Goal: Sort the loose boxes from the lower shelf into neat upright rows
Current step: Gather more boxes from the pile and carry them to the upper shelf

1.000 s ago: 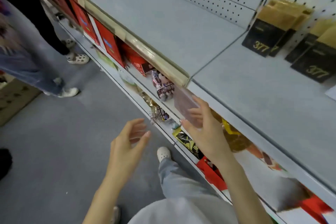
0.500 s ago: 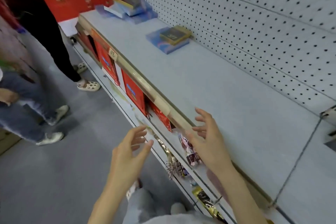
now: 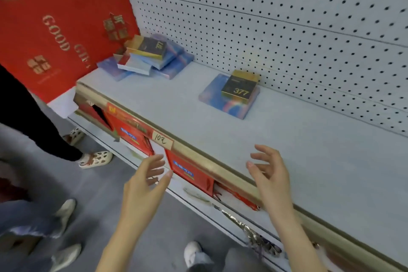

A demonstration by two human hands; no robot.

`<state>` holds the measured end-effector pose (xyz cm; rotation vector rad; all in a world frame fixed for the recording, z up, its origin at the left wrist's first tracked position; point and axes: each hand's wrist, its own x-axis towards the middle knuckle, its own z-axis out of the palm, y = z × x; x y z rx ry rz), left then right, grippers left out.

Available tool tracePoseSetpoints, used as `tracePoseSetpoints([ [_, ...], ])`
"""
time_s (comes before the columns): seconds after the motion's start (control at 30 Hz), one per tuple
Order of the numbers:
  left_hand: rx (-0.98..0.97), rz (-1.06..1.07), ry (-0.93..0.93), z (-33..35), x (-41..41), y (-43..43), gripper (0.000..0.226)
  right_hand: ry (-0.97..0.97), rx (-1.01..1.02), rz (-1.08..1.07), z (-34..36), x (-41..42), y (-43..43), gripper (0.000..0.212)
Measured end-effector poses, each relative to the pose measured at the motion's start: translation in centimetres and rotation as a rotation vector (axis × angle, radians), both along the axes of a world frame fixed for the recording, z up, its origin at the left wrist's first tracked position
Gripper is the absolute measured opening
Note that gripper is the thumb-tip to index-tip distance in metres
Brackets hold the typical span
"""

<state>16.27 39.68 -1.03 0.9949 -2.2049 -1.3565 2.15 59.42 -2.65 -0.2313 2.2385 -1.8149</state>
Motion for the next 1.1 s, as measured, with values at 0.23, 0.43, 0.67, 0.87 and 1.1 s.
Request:
tracePoseSetpoints([
  [0.23,0.043,-0.116,0.009,-1.8,-3.6,-4.7,0.05,-0.064,0.047,-0.179,-1.0,-2.7,-4.1,0.03],
  [0.43,0.071,-0.192,0.014,-2.8,-7.4,-7.9,0.069,-0.078,0.071,-0.262,-1.3,-6.7,-7.0,0.024],
  [0.67,0.066,-0.319,-0.031,-3.0,-15.2,-11.9,0.063,-0.169,0.097,-0.364,-3.0,-13.1,-10.0,0.031],
  [0.87,0.114,-0.409,-0.058,-3.0,-22.5,-13.3,0.057,-0.162,0.187,-0.449,-3.6,-17.9,-12.7,0.05],
  [1.1,0.307,-0.47,-0.09,-3.2,-27.1,-13.5,0.062,-0.155,0.602,-0.483,-4.2,-20.8,-15.8,0.084],
])
